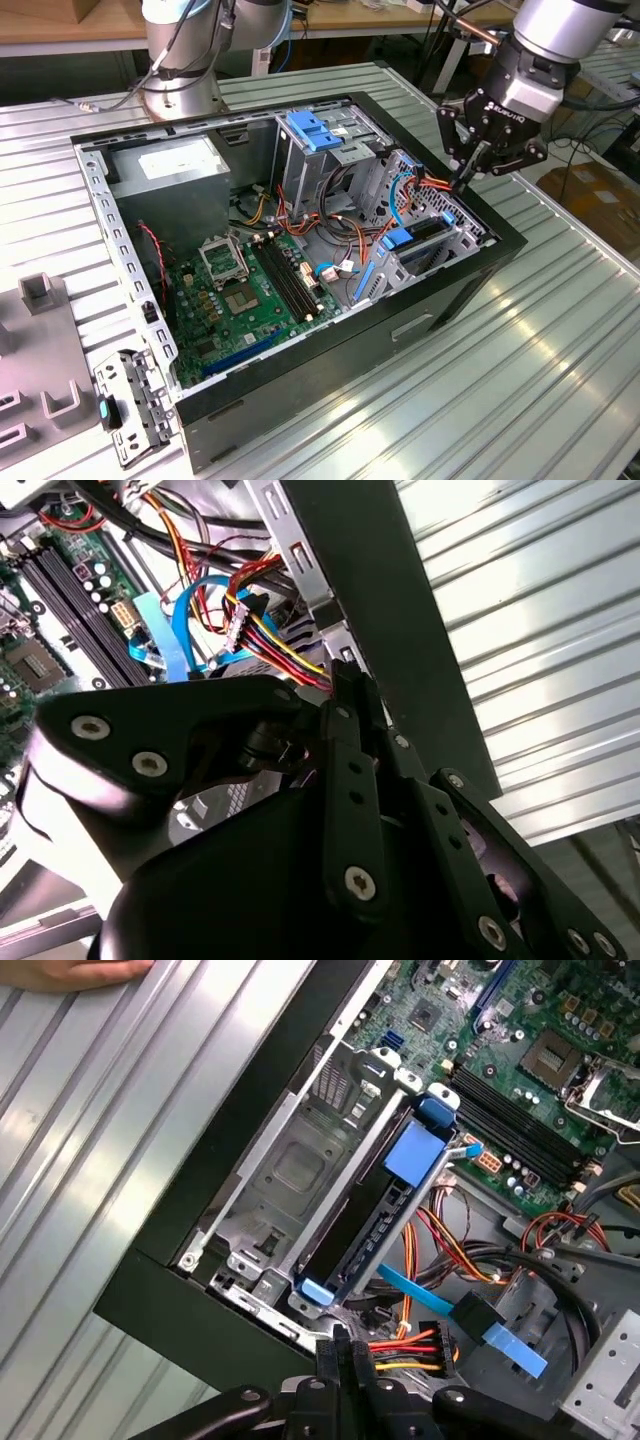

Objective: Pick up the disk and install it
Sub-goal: 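Insert the first disk wire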

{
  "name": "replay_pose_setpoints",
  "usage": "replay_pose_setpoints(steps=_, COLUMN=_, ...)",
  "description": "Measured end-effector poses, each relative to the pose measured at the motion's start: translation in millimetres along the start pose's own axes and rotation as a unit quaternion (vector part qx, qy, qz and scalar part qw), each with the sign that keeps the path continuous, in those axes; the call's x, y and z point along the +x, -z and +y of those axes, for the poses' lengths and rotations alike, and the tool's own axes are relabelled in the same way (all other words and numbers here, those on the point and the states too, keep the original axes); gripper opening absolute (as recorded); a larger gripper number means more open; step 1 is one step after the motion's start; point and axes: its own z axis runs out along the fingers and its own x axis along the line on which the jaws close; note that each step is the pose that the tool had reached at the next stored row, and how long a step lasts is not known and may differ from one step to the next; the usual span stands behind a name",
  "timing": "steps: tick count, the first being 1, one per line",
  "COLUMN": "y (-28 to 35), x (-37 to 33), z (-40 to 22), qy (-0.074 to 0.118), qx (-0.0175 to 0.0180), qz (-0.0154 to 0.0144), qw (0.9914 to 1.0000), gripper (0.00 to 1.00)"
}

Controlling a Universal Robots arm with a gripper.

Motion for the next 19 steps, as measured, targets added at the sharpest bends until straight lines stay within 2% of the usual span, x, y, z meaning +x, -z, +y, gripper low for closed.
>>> replay_pose_setpoints(steps=2, y=-0.3, x=0.0, z=-0.1, qy=-0.018, qx=0.0003, qz=0.0003, qw=0.99983, gripper=0.17)
replay_pose_setpoints(steps=4, y=-0.7, x=-0.1, z=-0.1, qy=-0.049, qx=0.0007, qz=0.0008, qw=0.99880, gripper=0.17)
replay_pose_setpoints(steps=5, y=-0.7, x=-0.1, z=-0.1, qy=-0.057, qx=0.0008, qz=0.0010, qw=0.99839, gripper=0.17)
replay_pose_setpoints(steps=6, y=-1.0, x=-0.1, z=0.0, qy=-0.072, qx=0.0010, qz=0.0012, qw=0.99739, gripper=0.17)
replay_pose_setpoints(steps=9, y=-1.4, x=-0.9, z=1.2, qy=-0.083, qx=0.0012, qz=0.0012, qw=0.99652, gripper=0.17)
replay_pose_setpoints(steps=12, y=-1.6, x=-3.3, z=5.4, qy=-0.085, qx=0.0012, qz=0.0013, qw=0.99639, gripper=0.17)
replay_pose_setpoints(steps=15, y=-1.8, x=-3.4, z=5.6, qy=-0.106, qx=0.0015, qz=0.0017, qw=0.99432, gripper=0.17)
replay_pose_setpoints(steps=16, y=-1.9, x=-3.5, z=5.7, qy=-0.124, qx=0.0017, qz=0.0020, qw=0.99227, gripper=0.17)
replay_pose_setpoints(steps=18, y=-2.1, x=-3.5, z=5.6, qy=-0.138, qx=0.0019, qz=0.0022, qw=0.99046, gripper=0.17)
replay_pose_setpoints(steps=19, y=-2.2, x=-3.5, z=5.7, qy=-0.147, qx=0.0020, qz=0.0024, qw=0.98907, gripper=0.17)
